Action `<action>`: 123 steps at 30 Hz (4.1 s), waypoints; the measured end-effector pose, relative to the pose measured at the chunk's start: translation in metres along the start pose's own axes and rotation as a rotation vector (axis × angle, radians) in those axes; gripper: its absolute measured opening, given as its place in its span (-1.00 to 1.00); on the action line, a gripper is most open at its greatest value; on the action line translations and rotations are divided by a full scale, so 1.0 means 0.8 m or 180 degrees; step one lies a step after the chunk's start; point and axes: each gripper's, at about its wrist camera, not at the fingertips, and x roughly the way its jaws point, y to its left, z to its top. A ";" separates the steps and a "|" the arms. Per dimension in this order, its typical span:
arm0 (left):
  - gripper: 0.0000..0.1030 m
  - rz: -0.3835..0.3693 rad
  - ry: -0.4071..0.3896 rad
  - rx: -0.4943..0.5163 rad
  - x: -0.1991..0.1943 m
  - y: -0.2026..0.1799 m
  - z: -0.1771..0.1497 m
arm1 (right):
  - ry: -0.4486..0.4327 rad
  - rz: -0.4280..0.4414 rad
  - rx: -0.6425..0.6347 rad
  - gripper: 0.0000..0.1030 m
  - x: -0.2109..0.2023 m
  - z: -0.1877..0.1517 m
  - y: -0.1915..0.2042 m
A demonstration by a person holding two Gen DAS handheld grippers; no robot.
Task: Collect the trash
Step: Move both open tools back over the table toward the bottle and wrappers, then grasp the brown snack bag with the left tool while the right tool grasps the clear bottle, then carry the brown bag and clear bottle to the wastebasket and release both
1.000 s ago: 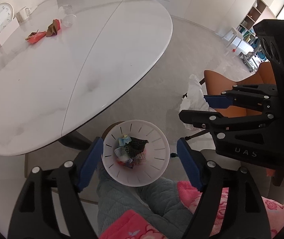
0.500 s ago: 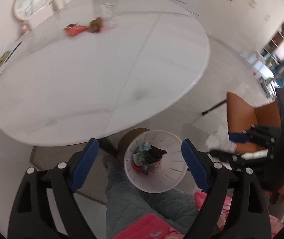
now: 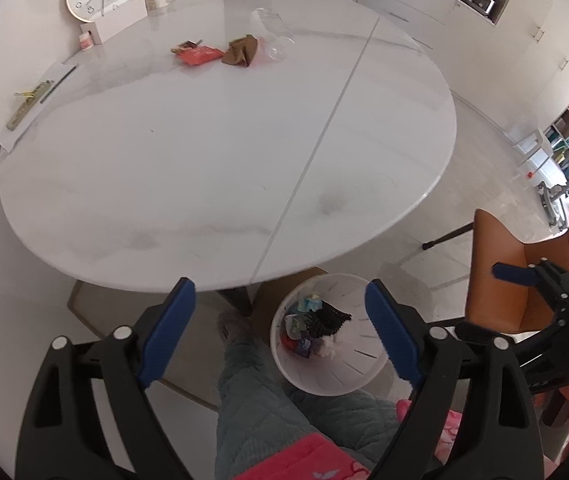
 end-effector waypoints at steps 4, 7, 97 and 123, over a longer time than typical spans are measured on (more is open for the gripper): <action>0.76 0.0038 -0.0081 -0.0020 -0.008 0.013 0.017 | -0.0082 -0.0023 0.0082 0.96 -0.006 0.024 -0.003; 0.82 0.0070 -0.0129 -0.0043 -0.011 0.026 0.034 | -0.0137 -0.0051 0.0109 0.96 -0.008 0.047 -0.004; -0.33 -0.0057 -0.0317 0.0326 0.158 0.206 0.400 | -0.0443 -0.0412 0.0314 0.23 0.118 0.470 -0.044; -0.33 -0.0645 0.0069 0.0626 -0.001 -0.043 0.029 | -0.0215 0.0051 0.0196 0.23 -0.050 0.020 -0.001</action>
